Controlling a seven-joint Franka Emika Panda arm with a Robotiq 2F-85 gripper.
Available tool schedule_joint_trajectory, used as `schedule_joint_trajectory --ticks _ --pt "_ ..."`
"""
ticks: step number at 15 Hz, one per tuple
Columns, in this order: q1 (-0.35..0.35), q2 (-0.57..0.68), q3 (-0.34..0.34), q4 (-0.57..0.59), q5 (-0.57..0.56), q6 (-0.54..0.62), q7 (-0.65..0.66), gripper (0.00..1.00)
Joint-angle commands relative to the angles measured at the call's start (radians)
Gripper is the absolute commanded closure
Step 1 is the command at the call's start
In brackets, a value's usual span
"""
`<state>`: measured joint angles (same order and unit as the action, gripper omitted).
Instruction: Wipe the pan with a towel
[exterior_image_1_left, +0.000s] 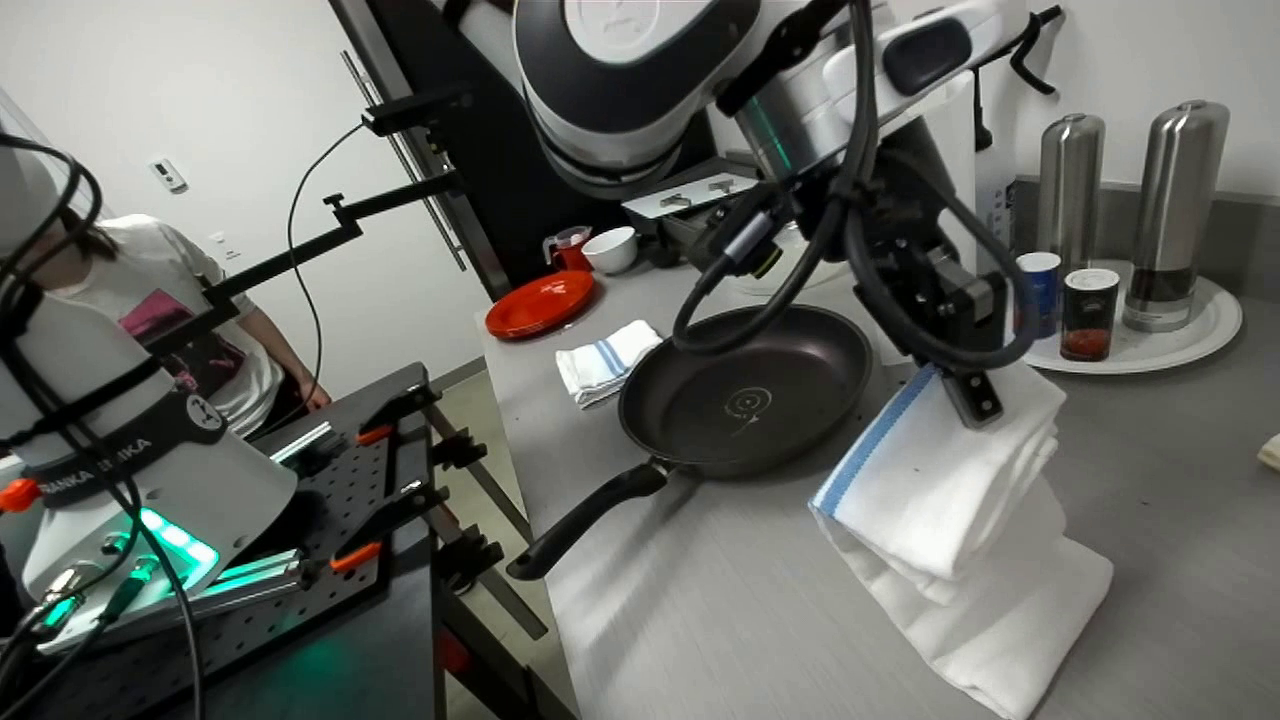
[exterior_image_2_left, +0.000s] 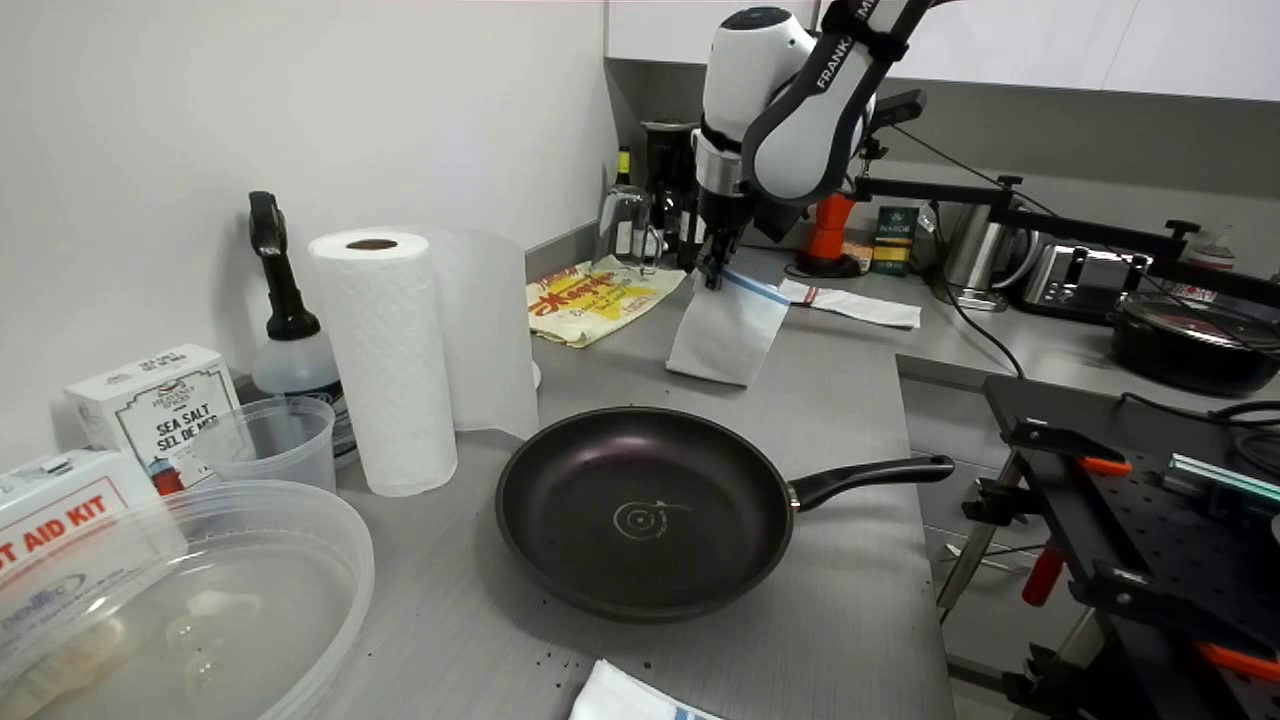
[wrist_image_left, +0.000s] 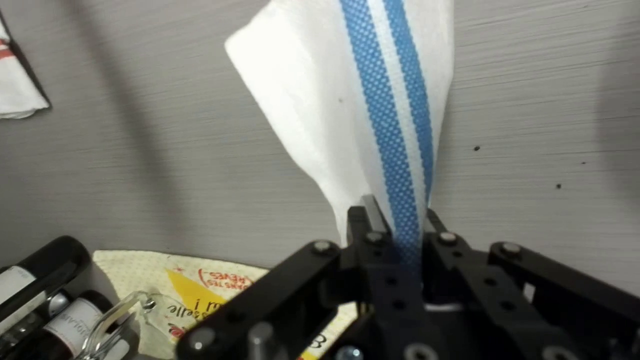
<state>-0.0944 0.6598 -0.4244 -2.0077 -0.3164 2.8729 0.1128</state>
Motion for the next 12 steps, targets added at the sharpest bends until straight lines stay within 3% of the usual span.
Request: schedule_joint_trajectory --ticks 1,9,12 --pt "-0.005 0.001 0.067 -0.043 0.055 -0.007 -0.012 0.97" --pt "-0.042 0.029 0.160 -0.061 0.165 -0.037 -0.029 0.97" --pt "-0.085 0.044 0.193 -0.042 0.208 -0.044 -0.040 0.97"
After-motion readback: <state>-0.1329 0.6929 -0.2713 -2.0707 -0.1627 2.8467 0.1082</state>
